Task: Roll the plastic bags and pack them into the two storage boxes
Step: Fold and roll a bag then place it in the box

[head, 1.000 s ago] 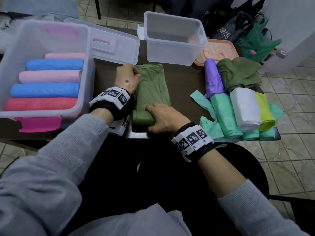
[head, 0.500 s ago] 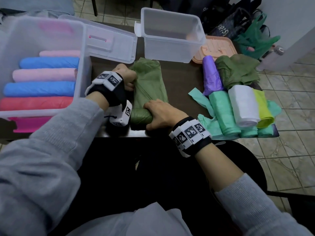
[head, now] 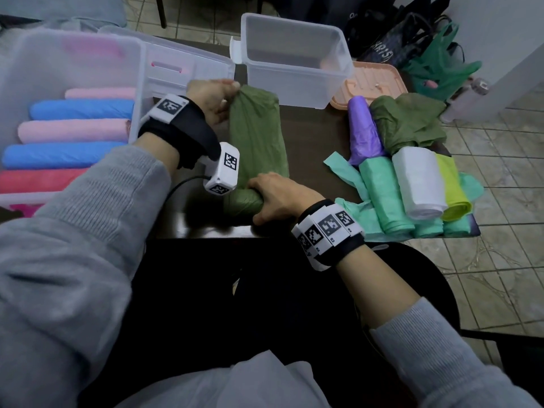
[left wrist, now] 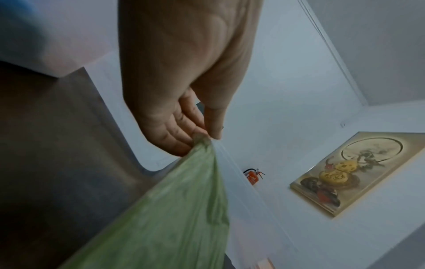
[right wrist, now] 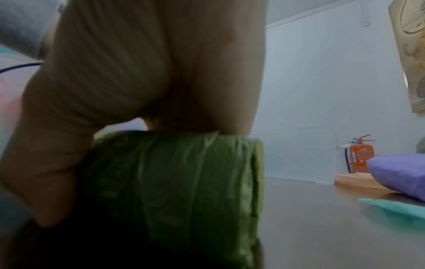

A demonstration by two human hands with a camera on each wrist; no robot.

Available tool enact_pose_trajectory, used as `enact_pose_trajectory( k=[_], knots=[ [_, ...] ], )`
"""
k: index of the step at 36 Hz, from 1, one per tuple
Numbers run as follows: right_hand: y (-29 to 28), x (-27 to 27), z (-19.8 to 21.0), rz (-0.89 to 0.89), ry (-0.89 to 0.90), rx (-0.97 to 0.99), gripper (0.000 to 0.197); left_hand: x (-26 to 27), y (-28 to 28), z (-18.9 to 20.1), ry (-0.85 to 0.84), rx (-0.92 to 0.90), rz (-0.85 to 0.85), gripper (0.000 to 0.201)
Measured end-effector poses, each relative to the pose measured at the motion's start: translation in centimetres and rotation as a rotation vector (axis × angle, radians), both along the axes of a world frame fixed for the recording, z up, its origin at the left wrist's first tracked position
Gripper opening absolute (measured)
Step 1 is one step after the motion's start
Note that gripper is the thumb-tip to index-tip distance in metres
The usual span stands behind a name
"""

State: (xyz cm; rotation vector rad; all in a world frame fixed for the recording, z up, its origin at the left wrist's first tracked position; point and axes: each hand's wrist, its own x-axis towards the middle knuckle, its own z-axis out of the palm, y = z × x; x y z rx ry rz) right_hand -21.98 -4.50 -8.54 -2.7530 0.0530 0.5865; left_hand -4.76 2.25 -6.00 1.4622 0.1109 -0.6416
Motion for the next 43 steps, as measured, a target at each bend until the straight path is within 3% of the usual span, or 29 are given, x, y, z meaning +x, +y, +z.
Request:
enact_pose_trajectory(
  k=[2,6,8,10,14,17,21,25,28,34,37,43],
  knots=[
    [0.0,-0.1,0.0,0.0,-0.003,0.004,0.049,0.5,-0.1,0.5,-0.059,-0.002,0.067,0.012],
    [0.0,0.0,0.0,-0.009,0.008,0.012,0.05,1.2,0.1,0.1,-0.313,0.384,0.004,0.026],
    [0.0,0.1,0.0,-0.008,0.011,0.011,0.05,0.7,0.3,-0.3,-0.47,0.532,-0.133,0.017],
    [0.0,0.1,0.1,-0.011,0.012,0.017,0.048,-0.1,0.5,-1.1,-0.614,0.637,-0.34,0.021],
    [0.0,0.1,0.0,-0.018,-0.002,0.031,0.047,-1.8,0.6,-2.1,-0.734,0.798,-0.674,0.028],
    [-0.1,0.0,-0.1,-0.01,-0.017,0.025,0.049,-2.1,0.5,-3.2,-0.747,0.924,-0.603,0.032],
    [-0.2,-0.1,-0.2,-0.015,-0.019,0.033,0.051,-2.0,0.3,-3.3,-0.674,0.998,-0.23,0.034],
    [-0.2,0.1,-0.3,-0.017,-0.007,0.034,0.049,-1.8,0.3,-3.7,-0.513,0.964,-0.291,0.049],
    [-0.1,0.2,-0.3,-0.021,-0.001,0.04,0.047,-0.9,0.2,-4.3,-0.374,0.863,-0.334,0.032],
    [-0.2,0.2,-0.3,-0.019,-0.003,0.046,0.047,-1.0,0.3,-2.6,0.035,0.428,-0.418,0.029],
    [-0.2,0.3,-0.3,-0.015,-0.005,0.041,0.045,-1.3,0.3,-1.2,0.064,0.335,-0.437,0.033],
    [-0.2,0.4,-0.2,-0.021,0.015,0.055,0.047,-1.2,0.0,-0.4,0.085,0.389,-0.486,0.031]
  ],
)
